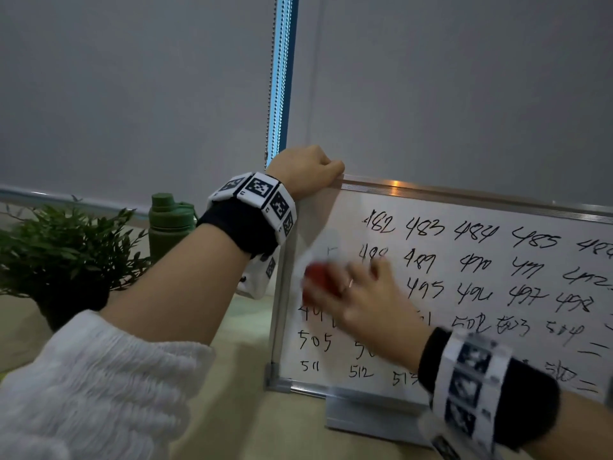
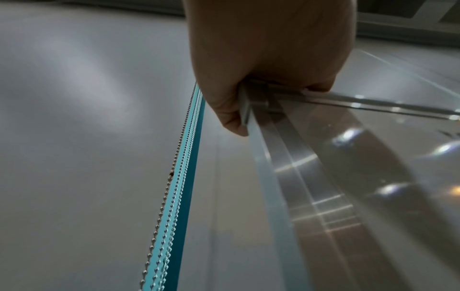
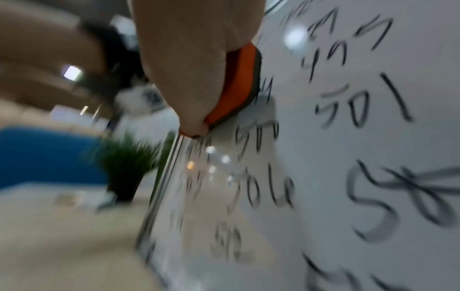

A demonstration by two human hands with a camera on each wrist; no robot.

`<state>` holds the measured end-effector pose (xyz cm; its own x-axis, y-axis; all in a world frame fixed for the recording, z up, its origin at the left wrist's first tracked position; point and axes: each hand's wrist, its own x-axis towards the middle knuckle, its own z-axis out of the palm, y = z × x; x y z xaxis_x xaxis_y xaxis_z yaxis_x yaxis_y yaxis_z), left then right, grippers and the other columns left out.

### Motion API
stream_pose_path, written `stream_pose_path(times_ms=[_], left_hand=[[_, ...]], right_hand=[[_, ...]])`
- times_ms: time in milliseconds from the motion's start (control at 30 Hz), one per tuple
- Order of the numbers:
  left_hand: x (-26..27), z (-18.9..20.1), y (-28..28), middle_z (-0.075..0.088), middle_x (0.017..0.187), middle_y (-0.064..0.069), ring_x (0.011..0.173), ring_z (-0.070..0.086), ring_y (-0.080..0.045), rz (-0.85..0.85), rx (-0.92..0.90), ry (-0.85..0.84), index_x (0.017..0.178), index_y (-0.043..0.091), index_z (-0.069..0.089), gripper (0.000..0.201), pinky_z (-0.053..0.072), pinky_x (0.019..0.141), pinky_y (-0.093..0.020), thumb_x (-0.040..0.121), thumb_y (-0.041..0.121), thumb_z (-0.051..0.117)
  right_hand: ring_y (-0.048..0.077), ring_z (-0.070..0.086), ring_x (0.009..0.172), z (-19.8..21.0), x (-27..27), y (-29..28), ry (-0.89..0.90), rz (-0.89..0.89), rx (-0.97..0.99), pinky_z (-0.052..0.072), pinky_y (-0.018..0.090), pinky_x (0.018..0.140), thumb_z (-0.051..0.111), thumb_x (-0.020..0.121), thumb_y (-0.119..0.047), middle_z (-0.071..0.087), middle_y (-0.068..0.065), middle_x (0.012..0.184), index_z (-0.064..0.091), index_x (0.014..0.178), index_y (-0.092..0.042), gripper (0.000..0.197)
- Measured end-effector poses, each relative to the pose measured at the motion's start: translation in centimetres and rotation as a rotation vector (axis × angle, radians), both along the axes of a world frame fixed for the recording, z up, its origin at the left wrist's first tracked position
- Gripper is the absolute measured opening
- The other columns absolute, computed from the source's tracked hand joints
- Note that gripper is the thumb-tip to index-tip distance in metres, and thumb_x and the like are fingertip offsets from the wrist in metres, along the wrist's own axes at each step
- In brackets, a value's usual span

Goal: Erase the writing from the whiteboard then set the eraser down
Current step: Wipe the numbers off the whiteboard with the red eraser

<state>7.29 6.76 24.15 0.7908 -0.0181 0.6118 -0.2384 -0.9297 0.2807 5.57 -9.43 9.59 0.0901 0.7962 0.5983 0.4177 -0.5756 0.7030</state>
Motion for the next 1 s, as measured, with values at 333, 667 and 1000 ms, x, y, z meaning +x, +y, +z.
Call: stream_pose_path(times_ms=[333, 667, 1000], left_hand=[[-0.1, -0.2, -0.1, 0.041, 0.053, -0.008, 0.067, 0.046, -0.028, 0.006, -0.033, -0.043, 0.047, 0.01, 0.039, 0.046, 0.033, 0.056, -0.026, 0.089, 0.031, 0.043], [0.2, -0.3, -0.2, 0.037, 0.05, -0.004, 0.067, 0.045, -0.028, 0.0, -0.03, -0.054, 0.045, 0.01, 0.036, 0.049, 0.031, 0.055, -0.028, 0.089, 0.031, 0.043], [0.4, -0.4, -0.3, 0.049, 0.063, -0.013, 0.071, 0.048, -0.027, 0.029, -0.015, -0.053, 0.072, 0.003, 0.064, 0.038, 0.032, 0.052, -0.026, 0.088, 0.03, 0.043]], right_hand=[[0.029, 0.041, 0.087, 1.7, 0.3, -0.9, -0.061, -0.073, 0.067, 0.041, 0.043, 0.071, 0.075, 0.067, -0.028, 0.05, 0.017, 0.113, 0.054, 0.127, -0.024, 0.064], [0.029, 0.038, 0.086, 4.1, 1.7, -2.1, -0.074, -0.084, 0.269, 0.029, 0.042, 0.071, 0.072, 0.077, -0.032, 0.054, 0.018, 0.11, 0.055, 0.126, -0.021, 0.054], [0.03, 0.036, 0.087, 6.3, 1.9, -2.6, -0.039, -0.105, 0.192, 0.028, 0.044, 0.071, 0.055, 0.084, -0.033, 0.057, 0.02, 0.109, 0.052, 0.127, -0.021, 0.045]])
